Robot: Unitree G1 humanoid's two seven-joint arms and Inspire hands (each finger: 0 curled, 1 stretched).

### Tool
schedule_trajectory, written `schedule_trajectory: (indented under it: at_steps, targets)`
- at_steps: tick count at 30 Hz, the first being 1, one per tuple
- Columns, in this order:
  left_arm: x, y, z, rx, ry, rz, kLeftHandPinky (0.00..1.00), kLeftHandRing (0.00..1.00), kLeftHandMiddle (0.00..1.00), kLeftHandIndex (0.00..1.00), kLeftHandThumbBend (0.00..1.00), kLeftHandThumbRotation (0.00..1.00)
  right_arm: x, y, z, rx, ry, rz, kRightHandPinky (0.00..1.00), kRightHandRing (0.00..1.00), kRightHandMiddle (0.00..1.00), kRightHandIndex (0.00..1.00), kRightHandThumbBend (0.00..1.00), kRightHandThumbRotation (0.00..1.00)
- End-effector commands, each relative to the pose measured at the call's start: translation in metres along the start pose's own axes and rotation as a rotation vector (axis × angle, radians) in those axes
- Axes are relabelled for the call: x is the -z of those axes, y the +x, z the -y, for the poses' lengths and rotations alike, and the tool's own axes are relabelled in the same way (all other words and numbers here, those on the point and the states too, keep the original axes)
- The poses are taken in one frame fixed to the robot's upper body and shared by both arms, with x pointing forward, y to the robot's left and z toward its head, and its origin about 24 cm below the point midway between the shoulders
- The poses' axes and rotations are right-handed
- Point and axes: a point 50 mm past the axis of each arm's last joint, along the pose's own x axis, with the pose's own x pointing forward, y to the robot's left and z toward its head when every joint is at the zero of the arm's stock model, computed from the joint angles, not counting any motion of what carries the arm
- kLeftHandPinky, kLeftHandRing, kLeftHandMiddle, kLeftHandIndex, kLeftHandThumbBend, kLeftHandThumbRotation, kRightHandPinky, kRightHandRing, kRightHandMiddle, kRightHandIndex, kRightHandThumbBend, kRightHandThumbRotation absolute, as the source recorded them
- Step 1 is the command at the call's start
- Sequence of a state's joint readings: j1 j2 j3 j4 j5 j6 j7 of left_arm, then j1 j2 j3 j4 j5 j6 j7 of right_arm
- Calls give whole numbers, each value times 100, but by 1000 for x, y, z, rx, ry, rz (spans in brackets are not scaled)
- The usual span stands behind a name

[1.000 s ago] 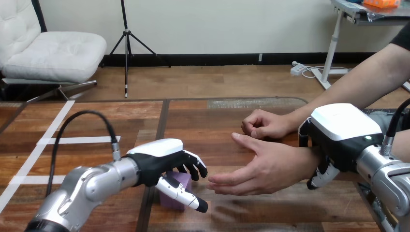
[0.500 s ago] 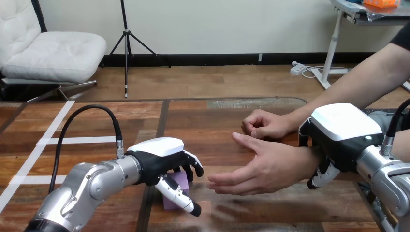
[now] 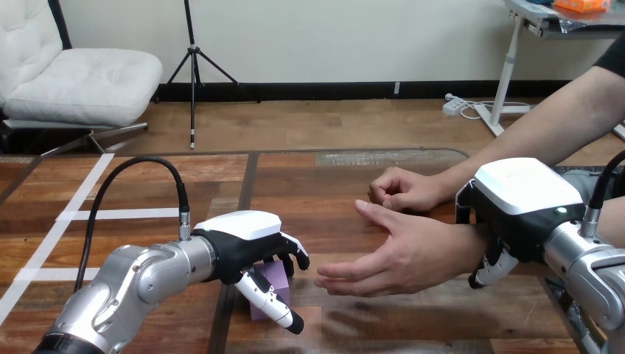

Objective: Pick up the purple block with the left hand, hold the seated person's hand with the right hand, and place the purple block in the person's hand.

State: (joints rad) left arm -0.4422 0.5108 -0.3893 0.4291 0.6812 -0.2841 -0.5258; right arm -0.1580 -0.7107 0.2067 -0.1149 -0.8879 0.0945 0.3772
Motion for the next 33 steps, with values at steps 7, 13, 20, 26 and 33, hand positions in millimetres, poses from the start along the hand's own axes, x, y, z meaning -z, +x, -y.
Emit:
schedule_trajectory:
  at_steps: [7,13,20,26,33]
  targets:
    - [6,-6,-4,36,76,-48,53,69,76,80,91,48,3,3,21,75,-32,-12,29,38,45,51,84,0]
    - [7,-7,-4,50,87,-54,53,68,75,81,94,48,4,3,21,69,-34,-16,31,39,46,51,84,0]
    - [8,-8,-3,59,93,-63,50,66,74,82,97,48,3,2,21,76,-36,-13,31,40,46,52,84,0]
    - [10,-8,-3,73,99,-78,48,64,74,82,99,49,3,2,21,75,-37,-13,32,41,48,54,85,0]
    - [12,-7,0,9,46,-82,37,52,63,70,93,46,2,2,22,77,-38,-11,33,42,49,55,85,0]
